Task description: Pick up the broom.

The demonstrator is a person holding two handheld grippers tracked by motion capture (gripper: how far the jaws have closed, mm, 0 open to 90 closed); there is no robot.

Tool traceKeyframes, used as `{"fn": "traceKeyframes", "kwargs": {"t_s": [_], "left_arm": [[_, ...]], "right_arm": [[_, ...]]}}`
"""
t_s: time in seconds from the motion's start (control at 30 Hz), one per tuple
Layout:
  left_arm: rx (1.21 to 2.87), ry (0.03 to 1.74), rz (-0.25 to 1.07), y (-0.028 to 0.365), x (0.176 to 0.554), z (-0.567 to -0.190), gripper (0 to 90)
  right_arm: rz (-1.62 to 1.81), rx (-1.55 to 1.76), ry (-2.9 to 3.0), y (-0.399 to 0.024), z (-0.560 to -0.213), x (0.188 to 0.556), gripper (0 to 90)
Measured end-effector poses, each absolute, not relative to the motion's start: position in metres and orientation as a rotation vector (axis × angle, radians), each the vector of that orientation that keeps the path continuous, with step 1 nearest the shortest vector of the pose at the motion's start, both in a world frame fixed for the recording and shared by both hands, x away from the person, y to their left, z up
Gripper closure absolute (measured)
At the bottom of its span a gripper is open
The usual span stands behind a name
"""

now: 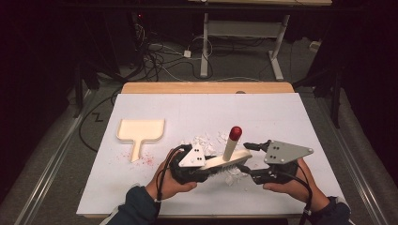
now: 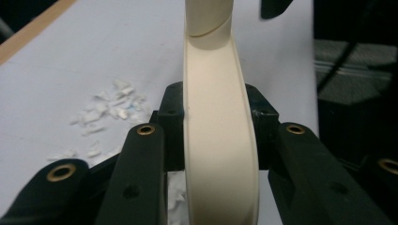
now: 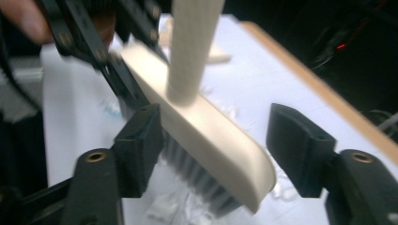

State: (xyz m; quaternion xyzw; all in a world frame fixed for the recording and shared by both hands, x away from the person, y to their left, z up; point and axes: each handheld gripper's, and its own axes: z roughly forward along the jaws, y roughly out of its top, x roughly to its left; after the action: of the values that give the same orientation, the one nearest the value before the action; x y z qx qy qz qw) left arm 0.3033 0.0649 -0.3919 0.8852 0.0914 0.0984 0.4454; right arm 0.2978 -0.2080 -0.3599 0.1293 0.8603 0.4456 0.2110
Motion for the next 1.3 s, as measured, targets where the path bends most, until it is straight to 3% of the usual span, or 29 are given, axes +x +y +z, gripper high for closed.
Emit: {"fn": "traceKeyframes", "kwargs": {"t_s": [0.1,0.23,0.33,0.47,0.53,0.73,0.8,0.93,1.3], "left_arm": [[2.246,0.075,0.189,0.066,0.291,-0.395,65.0],[2.267,0.015,0.171,0.063,0.287,-0.396,65.0],[2.246,0.011,0.154,0.064,0.287,-0.396,64.9],[2.203,0.008,0.16,0.068,0.289,-0.395,61.9],[2.199,0.016,0.189,0.069,0.289,-0.394,59.7],[2.16,0.133,0.326,0.085,0.292,-0.391,45.4],[2.128,0.191,0.374,0.094,0.292,-0.391,34.3],[2.093,0.265,0.462,0.109,0.291,-0.395,22.1],[2.049,0.591,0.671,0.179,0.282,-0.434,17.6]], "right_arm": [[1.213,0.233,2.561,-0.192,-0.376,0.296,35.6],[1.198,0.16,2.685,-0.179,-0.392,0.297,39.6],[1.201,0.147,2.726,-0.175,-0.398,0.298,46.3],[1.251,0.078,2.77,-0.174,-0.403,0.299,66.1],[1.255,0.088,2.764,-0.174,-0.403,0.298,67.3],[1.282,0.162,2.684,-0.185,-0.397,0.303,68.1],[1.281,0.21,2.651,-0.191,-0.394,0.307,68.1],[1.261,0.294,2.594,-0.201,-0.391,0.314,68.2],[1.241,0.54,2.439,-0.228,-0.386,0.337,68.1]]}}
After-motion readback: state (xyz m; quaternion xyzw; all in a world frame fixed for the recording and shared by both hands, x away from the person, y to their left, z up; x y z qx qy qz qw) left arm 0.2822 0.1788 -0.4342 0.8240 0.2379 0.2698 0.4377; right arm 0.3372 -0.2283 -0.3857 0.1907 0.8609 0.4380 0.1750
